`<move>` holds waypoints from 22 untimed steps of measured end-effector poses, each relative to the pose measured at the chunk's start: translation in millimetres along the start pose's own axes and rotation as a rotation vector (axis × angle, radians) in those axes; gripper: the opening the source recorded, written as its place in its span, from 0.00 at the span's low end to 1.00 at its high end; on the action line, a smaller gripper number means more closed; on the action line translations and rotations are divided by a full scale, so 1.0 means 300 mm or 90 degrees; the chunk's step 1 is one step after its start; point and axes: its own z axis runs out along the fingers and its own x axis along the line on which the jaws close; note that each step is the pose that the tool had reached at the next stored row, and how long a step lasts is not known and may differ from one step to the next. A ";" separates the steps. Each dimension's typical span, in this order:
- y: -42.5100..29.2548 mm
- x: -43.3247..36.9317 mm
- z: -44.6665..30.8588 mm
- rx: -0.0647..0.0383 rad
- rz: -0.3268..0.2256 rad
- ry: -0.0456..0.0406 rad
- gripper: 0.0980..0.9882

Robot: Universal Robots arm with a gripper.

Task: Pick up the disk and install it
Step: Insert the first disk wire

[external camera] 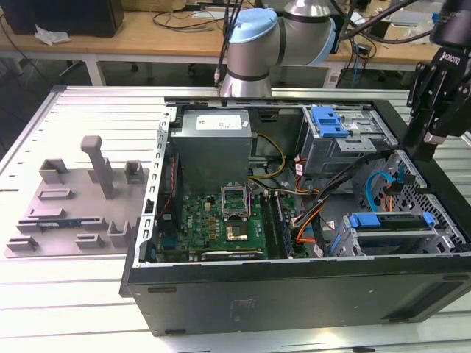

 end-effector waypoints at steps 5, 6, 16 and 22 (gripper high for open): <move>-0.009 -0.029 0.039 0.013 -0.044 0.0063 0.39; -0.013 -0.035 0.043 0.013 -0.045 0.0071 0.39; -0.036 -0.062 0.079 0.008 -0.006 0.0345 0.39; -0.039 -0.070 0.103 0.005 0.020 0.0504 0.37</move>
